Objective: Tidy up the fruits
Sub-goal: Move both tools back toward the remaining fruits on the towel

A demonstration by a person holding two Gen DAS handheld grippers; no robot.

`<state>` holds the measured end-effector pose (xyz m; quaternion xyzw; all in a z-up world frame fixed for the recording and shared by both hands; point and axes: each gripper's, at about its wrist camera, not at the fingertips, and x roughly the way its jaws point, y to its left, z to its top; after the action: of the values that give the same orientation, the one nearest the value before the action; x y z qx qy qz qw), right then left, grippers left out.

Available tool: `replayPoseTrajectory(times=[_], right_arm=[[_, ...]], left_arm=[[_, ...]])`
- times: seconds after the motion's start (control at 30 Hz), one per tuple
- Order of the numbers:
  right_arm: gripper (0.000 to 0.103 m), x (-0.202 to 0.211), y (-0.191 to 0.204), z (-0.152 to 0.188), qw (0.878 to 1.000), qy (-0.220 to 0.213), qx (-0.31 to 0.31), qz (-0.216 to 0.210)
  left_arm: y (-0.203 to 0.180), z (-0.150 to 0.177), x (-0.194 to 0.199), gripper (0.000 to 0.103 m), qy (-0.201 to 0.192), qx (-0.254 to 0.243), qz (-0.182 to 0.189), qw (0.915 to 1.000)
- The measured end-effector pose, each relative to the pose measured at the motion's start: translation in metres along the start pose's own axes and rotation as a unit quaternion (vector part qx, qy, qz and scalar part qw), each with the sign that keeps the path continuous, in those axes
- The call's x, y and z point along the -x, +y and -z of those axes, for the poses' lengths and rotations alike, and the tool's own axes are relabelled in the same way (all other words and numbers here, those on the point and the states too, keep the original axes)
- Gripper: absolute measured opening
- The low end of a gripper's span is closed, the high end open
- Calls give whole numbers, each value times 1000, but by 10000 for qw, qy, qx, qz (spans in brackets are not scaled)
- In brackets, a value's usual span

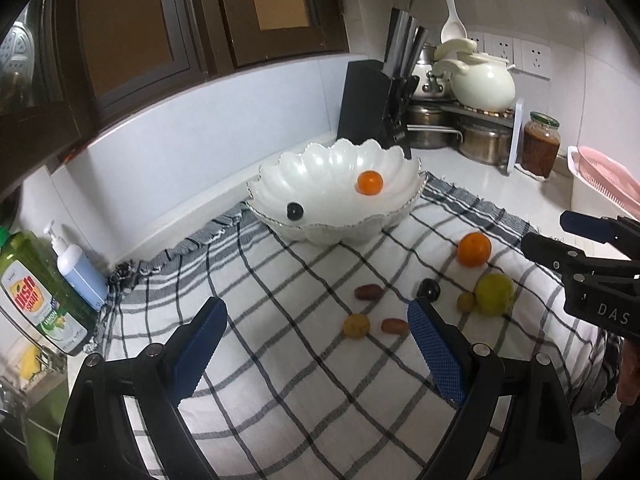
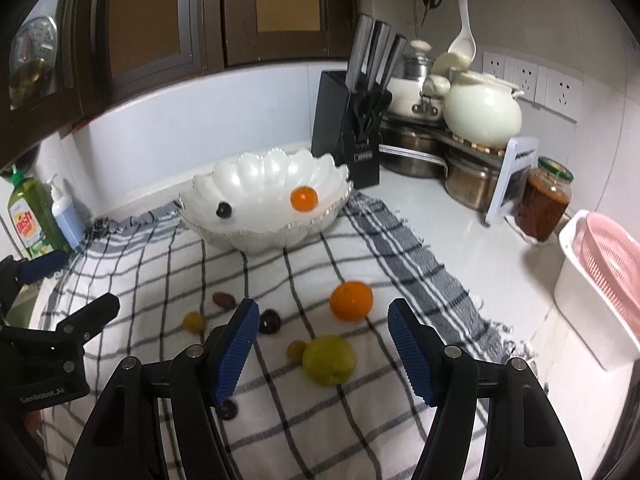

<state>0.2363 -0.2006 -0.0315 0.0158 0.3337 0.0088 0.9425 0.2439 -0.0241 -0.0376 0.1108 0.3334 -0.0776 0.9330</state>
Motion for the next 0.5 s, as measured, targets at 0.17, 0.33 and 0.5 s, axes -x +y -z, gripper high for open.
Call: replayPoseTrajectory(times=[0.17,0.33,0.5], right_arm=[[68,-9,-1,12,9998,182,-52,-60],[68,-21,0,21,9993,365,-54,-93],[68,-32,1,30,9987,503,-38,-27]], left_arm=[[-3,9,-8,93,133,0,101,9999],[-5,16,-16,92,163,0,114,9998],[-6,21,-25,91,114,-17,57,9999]])
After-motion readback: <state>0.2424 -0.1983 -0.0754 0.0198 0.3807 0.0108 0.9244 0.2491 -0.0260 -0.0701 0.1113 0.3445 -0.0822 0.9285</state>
